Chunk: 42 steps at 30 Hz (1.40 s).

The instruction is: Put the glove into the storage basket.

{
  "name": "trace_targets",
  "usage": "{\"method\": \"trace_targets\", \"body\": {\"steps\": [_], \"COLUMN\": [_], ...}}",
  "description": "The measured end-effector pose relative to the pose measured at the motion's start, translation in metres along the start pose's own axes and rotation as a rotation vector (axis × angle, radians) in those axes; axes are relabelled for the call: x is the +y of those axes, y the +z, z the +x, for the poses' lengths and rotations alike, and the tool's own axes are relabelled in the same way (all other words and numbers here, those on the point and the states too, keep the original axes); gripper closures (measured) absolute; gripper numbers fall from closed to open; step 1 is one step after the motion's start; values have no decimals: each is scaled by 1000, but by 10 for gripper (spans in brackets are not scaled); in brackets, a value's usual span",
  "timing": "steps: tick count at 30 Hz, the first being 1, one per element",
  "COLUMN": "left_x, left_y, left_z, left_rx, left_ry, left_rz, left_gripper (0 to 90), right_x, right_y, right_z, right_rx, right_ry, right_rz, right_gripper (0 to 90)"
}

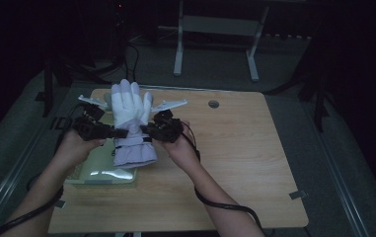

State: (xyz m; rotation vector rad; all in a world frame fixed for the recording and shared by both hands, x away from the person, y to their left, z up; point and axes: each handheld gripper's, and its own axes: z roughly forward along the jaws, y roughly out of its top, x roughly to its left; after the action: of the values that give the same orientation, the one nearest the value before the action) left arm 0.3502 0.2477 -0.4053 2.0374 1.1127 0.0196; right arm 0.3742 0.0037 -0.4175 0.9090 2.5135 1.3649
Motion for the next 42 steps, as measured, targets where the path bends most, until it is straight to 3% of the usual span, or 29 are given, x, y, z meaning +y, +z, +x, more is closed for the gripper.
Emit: {"method": "trace_targets", "body": {"steps": [2, 13, 17, 25, 29, 33, 38, 42], "left_x": [-7, -27, -38, -51, -65, -70, -77, -79], "left_y": [-9, -24, -15, 0, 12, 20, 32, 32], "left_z": [6, 34, 49, 65, 79, 84, 87, 88], "left_rx": [19, 56, 41, 17, -13, -9, 24, 24], "left_ry": [0, -8, -16, -16, -38, -49, -50, -62], "left_rz": [-6, 18, 16, 15, 9, 23, 85, 87], "left_gripper": [737, 736, 735, 734, 734, 734, 733, 732], "right_x": [4, 6, 2, -9, -20, -26, -37, -36], "right_y": [11, 54, 66, 83, 95, 102, 116, 118], "right_z": [8, 28, 30, 27, 29, 30, 33, 38], "right_rx": [9, 40, 25, 3, -15, -30, -55, -86], "right_ry": [-7, 21, 16, 34, 34, 36, 18, -8], "right_rz": [-3, 1, 19, 52, 70, 87, 153, 165], "right_gripper": [818, 818, 818, 818, 818, 818, 816, 815]}}
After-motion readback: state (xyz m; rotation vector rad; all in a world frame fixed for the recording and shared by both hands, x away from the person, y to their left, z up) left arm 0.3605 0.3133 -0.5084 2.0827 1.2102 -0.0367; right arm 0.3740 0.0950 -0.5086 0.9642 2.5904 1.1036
